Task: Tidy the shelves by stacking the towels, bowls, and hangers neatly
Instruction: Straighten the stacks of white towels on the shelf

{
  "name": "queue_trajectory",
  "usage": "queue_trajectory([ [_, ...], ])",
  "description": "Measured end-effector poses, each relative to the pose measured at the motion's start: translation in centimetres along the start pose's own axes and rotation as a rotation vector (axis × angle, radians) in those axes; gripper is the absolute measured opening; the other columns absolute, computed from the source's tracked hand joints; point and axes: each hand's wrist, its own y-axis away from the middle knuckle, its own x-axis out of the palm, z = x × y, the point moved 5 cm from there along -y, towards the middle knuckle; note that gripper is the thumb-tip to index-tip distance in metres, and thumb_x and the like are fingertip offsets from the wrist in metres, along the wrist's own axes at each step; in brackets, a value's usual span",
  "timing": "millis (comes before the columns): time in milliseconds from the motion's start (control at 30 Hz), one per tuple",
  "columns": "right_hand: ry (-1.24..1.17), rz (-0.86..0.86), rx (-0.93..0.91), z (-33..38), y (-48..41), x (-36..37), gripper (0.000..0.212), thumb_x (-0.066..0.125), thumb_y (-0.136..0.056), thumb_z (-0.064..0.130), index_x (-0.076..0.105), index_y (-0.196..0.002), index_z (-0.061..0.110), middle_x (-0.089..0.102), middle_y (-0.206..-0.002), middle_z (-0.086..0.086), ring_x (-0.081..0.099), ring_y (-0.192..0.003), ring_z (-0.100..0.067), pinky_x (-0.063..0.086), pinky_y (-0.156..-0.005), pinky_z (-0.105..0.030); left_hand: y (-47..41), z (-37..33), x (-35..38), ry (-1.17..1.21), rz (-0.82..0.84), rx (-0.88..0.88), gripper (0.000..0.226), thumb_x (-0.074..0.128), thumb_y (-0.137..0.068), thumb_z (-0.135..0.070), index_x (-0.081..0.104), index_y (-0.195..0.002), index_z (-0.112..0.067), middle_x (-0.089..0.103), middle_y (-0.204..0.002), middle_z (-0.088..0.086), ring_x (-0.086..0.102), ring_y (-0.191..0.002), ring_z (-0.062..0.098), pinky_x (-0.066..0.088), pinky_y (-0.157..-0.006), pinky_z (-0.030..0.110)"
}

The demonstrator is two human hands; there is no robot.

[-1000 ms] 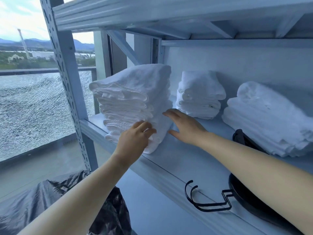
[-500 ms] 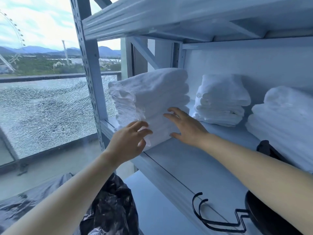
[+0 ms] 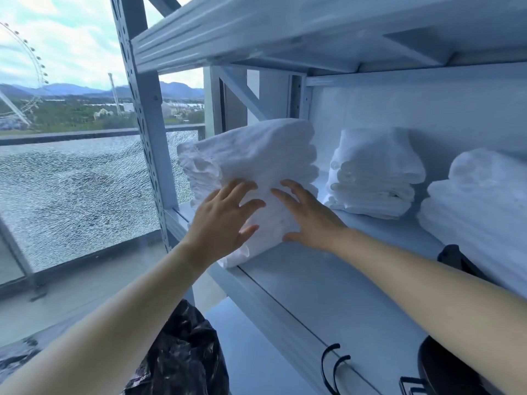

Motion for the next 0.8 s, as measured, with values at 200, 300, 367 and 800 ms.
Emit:
queue_trajectory([
  [200,0.04,0.037,-0.042,0.0,0.0,1.6,0.09,0.069,-0.079,0.024,0.01,-0.148,0.028,0.004,-0.155,-0.001,0.016,-0.14,-0.023,0.04,-0.101,-0.045,0.8,-1.0,2.5,0.029,0.063,-0.006,0.039,0.078,-0.061,-0.039,0.072,-0.094,-0.019,0.058,-0.124,0.011,0.048,-0.12,0.039,0.042,-0.097,0.042],
  [300,0.051,0.037,-0.052,-0.3,-0.1,1.6,0.087,0.067,-0.082,0.023,0.01,-0.148,0.028,0.005,-0.155,-0.001,0.018,-0.139,-0.023,0.04,-0.101,-0.044,0.6,-0.8,3.1,0.049,0.081,-0.012,0.041,0.079,-0.06,-0.04,0.072,-0.094,-0.02,0.057,-0.124,0.01,0.047,-0.121,0.038,0.043,-0.096,0.041],
  [367,0.056,0.038,-0.057,-0.5,-0.2,1.6,0.088,0.067,-0.082,0.022,0.01,-0.148,0.028,0.006,-0.155,0.0,0.019,-0.138,-0.022,0.039,-0.102,-0.043,0.5,-0.8,3.4,0.066,0.089,-0.025,0.041,0.081,-0.058,-0.038,0.073,-0.095,-0.021,0.057,-0.124,0.01,0.047,-0.122,0.038,0.045,-0.094,0.041],
  [800,0.098,-0.148,0.229,-9.9,4.3,-5.2,0.073,0.066,-0.083,0.032,0.026,-0.143,0.022,0.023,-0.148,0.001,0.033,-0.132,-0.022,0.045,-0.091,-0.038,-3.6,-7.1,3.9,-0.092,0.086,-0.236,0.044,0.08,-0.06,-0.02,0.068,-0.103,-0.024,0.044,-0.14,0.013,0.033,-0.135,0.035,-0.006,-0.091,0.077],
])
